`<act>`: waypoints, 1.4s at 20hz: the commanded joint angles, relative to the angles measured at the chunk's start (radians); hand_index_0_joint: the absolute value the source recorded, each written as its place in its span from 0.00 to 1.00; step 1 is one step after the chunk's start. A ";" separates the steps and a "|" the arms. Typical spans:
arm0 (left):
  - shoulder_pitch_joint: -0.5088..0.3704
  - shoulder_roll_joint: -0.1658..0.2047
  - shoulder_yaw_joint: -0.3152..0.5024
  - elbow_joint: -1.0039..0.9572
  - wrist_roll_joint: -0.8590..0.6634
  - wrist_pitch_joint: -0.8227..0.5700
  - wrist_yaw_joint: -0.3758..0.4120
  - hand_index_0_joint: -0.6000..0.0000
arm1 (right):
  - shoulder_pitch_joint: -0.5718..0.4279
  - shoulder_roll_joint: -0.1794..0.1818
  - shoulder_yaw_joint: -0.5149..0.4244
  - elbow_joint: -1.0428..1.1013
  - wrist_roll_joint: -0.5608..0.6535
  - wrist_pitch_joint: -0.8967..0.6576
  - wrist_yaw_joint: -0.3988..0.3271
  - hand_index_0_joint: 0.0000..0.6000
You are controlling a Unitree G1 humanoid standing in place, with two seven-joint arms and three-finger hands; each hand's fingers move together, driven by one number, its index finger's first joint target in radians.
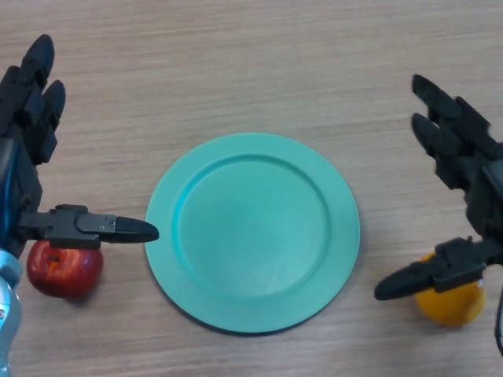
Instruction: Pick up the yellow pear and place it on the plate
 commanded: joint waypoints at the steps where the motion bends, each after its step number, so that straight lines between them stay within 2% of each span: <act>1: -0.023 0.031 0.061 -0.066 -0.065 -0.111 0.003 1.00 | 0.002 -0.026 -0.088 -0.101 0.051 -0.075 0.009 0.00; 5: -0.030 0.029 0.050 -0.059 -0.076 -0.091 -0.011 1.00 | 0.070 -0.012 -0.126 -0.130 0.055 -0.102 0.030 0.00; 9: -0.052 0.032 0.044 -0.052 -0.137 -0.077 0.012 1.00 | 0.128 0.002 -0.162 -0.113 0.089 -0.151 0.063 0.00; 14: -0.061 0.033 0.028 -0.043 -0.138 -0.065 -0.001 1.00 | 0.183 0.013 -0.208 0.047 0.117 -0.343 0.140 0.00; 19: -0.058 0.022 0.015 -0.055 -0.118 -0.064 0.007 1.00 | 0.177 0.003 -0.223 0.231 0.123 -0.494 0.157 0.00; 20: -0.059 0.022 0.015 -0.058 -0.113 -0.061 0.011 1.00 | 0.175 0.001 -0.223 0.278 0.165 -0.507 0.160 0.00; 23: -0.060 0.018 0.004 -0.064 -0.092 -0.064 0.026 1.00 | 0.155 0.000 -0.224 0.350 0.203 -0.559 0.120 0.00; 24: -0.060 0.016 0.003 -0.067 -0.089 -0.063 0.027 1.00 | 0.147 -0.003 -0.222 0.385 0.212 -0.588 0.105 0.09; 25: -0.060 0.014 0.001 -0.070 -0.086 -0.062 0.028 1.00 | 0.138 -0.006 -0.220 0.422 0.216 -0.622 0.089 0.00; 26: -0.063 0.016 0.000 -0.077 -0.078 -0.058 0.029 1.00 | 0.111 -0.014 -0.211 0.524 0.190 -0.741 0.053 0.00; 27: -0.062 0.016 -0.003 -0.079 -0.071 -0.060 0.030 1.00 | 0.102 -0.018 -0.206 0.556 0.189 -0.774 0.039 0.00; 28: -0.059 0.013 -0.004 -0.087 -0.070 -0.051 0.024 1.00 | 0.074 -0.027 -0.192 0.665 0.148 -0.885 -0.015 0.00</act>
